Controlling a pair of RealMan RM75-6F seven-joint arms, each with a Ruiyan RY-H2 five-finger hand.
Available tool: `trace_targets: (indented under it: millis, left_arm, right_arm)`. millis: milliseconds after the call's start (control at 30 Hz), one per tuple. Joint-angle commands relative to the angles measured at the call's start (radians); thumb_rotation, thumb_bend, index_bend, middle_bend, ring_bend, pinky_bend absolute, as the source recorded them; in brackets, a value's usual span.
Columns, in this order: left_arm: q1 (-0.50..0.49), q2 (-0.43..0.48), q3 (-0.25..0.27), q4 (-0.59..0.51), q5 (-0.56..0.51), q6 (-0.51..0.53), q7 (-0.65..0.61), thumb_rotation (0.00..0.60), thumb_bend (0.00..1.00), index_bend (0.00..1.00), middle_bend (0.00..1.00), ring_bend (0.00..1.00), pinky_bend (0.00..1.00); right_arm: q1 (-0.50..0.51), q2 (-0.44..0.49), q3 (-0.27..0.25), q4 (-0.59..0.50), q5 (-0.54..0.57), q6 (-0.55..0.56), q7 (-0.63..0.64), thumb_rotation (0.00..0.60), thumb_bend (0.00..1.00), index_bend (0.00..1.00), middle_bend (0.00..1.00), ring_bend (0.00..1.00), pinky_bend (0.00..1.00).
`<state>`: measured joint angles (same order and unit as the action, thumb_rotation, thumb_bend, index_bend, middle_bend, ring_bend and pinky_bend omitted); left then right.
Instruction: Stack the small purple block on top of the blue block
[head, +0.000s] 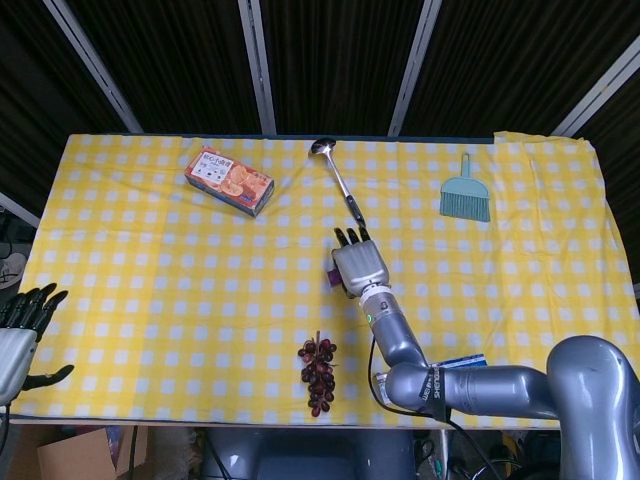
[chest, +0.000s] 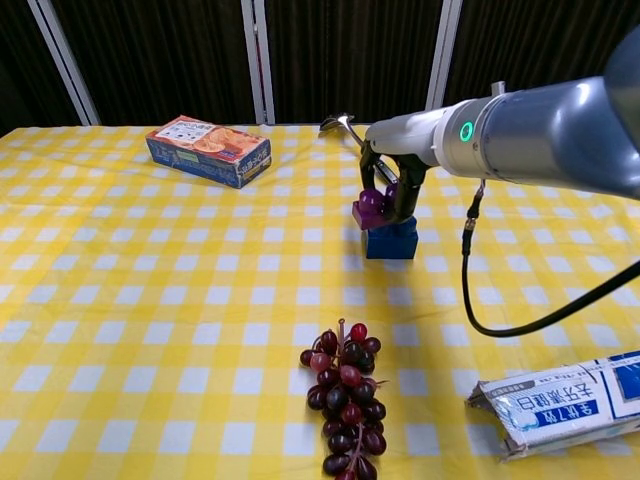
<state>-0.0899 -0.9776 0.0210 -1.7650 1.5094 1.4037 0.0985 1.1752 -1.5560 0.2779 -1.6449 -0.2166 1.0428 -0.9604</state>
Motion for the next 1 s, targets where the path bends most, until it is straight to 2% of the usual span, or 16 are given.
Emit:
trace_targets:
  millis: [33, 567, 1000]
  left_arm:
    - [0.0, 0.0, -0.002, 0.002, -0.004, 0.0, 0.0, 0.6, 0.0, 0.04, 0.0, 0.0, 0.04]
    - [-0.005, -0.011, -0.007, 0.01, -0.027, -0.013, 0.023, 0.6, 0.0, 0.04, 0.0, 0.0, 0.04]
    - [-0.005, -0.014, -0.006, 0.006, -0.028, -0.011, 0.036, 0.6, 0.0, 0.04, 0.0, 0.0, 0.04]
  right_arm:
    - [0.011, -0.005, 0.003, 0.019, 0.013, -0.012, 0.002, 0.6, 0.44, 0.56, 0.0, 0.01, 0.0]
    - [0.014, -0.008, -0.027, 0.112, 0.028, -0.084, 0.065, 0.6, 0.44, 0.56, 0.0, 0.01, 0.0]
    - [-0.002, 0.005, -0.059, 0.118, 0.006, -0.099, 0.109, 0.6, 0.44, 0.56, 0.0, 0.01, 0.0]
